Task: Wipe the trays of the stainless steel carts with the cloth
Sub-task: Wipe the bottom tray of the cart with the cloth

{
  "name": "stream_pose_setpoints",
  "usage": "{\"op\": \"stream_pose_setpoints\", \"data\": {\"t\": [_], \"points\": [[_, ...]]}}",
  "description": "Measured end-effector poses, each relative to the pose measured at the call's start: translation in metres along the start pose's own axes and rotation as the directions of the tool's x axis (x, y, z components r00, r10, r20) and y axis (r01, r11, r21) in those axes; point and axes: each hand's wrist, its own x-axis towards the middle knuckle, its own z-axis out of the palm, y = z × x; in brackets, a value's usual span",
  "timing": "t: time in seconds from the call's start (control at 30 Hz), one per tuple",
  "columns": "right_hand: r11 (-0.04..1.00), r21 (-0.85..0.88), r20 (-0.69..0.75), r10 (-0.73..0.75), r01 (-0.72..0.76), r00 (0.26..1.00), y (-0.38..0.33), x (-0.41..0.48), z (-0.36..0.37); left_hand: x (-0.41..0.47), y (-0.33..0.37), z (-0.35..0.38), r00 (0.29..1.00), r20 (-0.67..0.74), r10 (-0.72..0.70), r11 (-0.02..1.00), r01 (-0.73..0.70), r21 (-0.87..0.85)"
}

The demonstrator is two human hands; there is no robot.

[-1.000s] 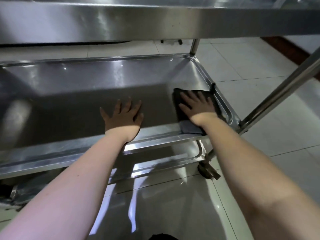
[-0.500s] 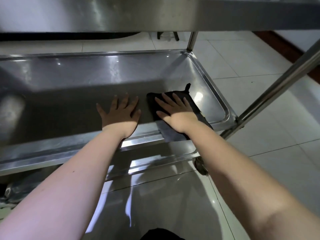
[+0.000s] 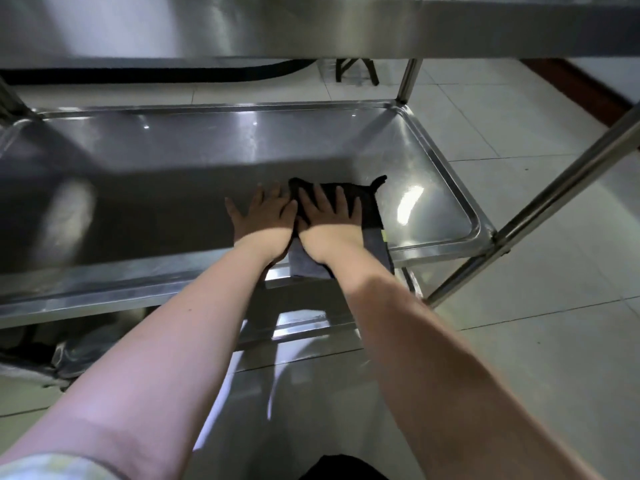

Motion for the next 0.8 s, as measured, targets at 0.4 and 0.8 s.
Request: {"op": "stream_pose_setpoints", "data": {"t": [0.4,0.8], "points": [[0.963,0.261,0.055,-0.079,0.062,0.995,-0.14,-0.008,0.003,-0.045,-0.081,-0.078,0.981,-0.153,-0.121,0.937,0.062,-0.345],[0.96,0.265,0.022,0.087,-0.09,0.996,-0.047,-0.002,0.005,-0.045,-0.063,-0.029,0.997,0.027,-0.073,0.974,0.066,0.219]]}}
